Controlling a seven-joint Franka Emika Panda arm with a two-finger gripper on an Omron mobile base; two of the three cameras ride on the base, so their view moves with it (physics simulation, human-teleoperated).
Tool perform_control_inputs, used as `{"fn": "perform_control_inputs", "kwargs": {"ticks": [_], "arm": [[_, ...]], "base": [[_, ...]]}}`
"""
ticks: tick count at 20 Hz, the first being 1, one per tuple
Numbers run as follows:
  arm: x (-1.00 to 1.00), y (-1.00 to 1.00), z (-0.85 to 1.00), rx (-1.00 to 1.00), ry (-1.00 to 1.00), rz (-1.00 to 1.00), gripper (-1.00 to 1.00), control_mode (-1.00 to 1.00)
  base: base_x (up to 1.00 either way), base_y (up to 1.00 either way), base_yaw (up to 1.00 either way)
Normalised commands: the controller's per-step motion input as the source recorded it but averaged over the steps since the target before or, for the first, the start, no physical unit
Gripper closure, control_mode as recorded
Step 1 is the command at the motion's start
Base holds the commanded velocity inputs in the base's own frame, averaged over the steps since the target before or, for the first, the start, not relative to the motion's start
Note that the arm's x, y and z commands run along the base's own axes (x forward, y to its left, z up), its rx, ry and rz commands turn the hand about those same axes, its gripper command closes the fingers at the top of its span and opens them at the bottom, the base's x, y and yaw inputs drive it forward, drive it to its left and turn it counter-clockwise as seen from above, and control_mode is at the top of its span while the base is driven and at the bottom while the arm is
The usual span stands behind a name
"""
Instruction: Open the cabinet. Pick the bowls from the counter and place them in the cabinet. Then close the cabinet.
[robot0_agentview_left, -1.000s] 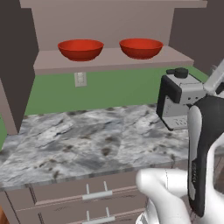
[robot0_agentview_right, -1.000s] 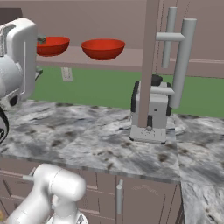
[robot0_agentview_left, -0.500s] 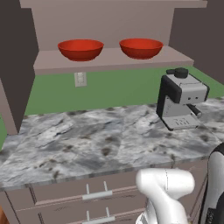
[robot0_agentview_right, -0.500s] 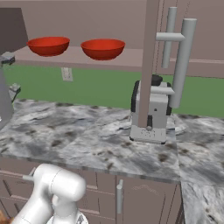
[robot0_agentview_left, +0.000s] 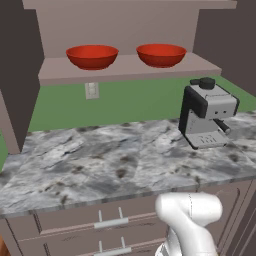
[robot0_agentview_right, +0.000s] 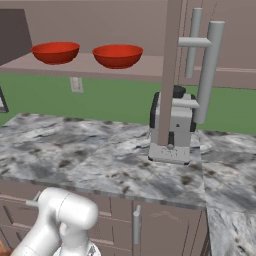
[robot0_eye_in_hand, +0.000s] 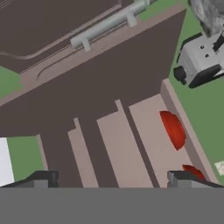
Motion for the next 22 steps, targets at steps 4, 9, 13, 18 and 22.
{"fn": "perform_control_inputs", "kwargs": {"ticks": [4,9,13,18,22], "arm": [[-0.57,-0.30,-0.01,-0.11,0.04,0.09,-1.00,-1.00],[-0.69,-0.32,-0.19,-0.33,0.09,0.09,-1.00,-1.00],[-0.31,-0.12,-0.42,-0.34,0.00,0.11,-1.00,-1.00],[-0.19,0.00,-0.37,-0.32,0.00,0.08,-1.00,-1.00],[0.41,0.00,0.00,-0.15,0.15,0.00,-1.00,-1.00]], "base": [[0.00,0.00,0.00],[0.00,0.00,0.00],[0.00,0.00,0.00],[0.00,0.00,0.00],[0.00,0.00,0.00]]}}
